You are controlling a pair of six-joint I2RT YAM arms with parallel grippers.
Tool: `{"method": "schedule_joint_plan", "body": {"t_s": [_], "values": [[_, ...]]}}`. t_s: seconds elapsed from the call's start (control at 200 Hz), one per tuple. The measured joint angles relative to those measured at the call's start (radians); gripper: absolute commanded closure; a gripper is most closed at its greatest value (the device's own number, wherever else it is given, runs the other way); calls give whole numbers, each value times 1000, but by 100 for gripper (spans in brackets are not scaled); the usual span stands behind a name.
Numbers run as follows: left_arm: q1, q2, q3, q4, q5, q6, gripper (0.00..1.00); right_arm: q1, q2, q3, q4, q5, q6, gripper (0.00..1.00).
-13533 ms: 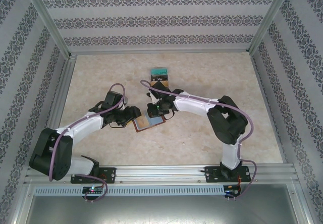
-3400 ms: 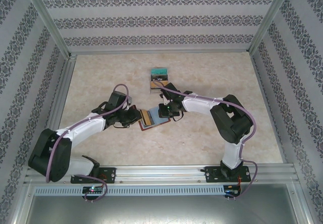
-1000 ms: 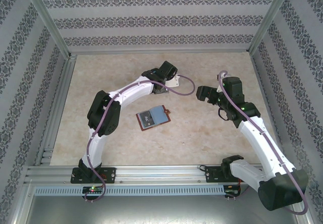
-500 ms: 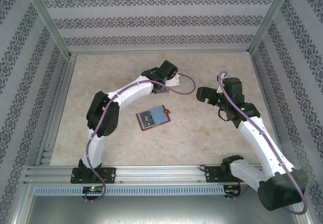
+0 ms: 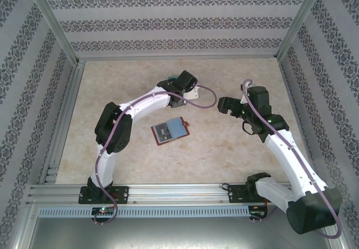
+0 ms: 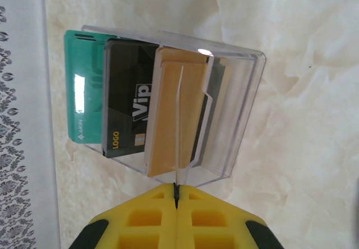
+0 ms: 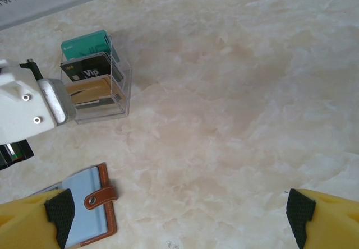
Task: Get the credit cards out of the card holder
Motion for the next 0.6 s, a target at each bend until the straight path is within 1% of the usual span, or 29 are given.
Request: {"method": "schedule_joint_plan", "body": {"t_s": [0.36,0.6], "values": [[0,2,-7,2,-9,1,100,0,0,0,0,0,0,2],[0,34,8,5,-9,11,100,0,0,0,0,0,0,2]]}}
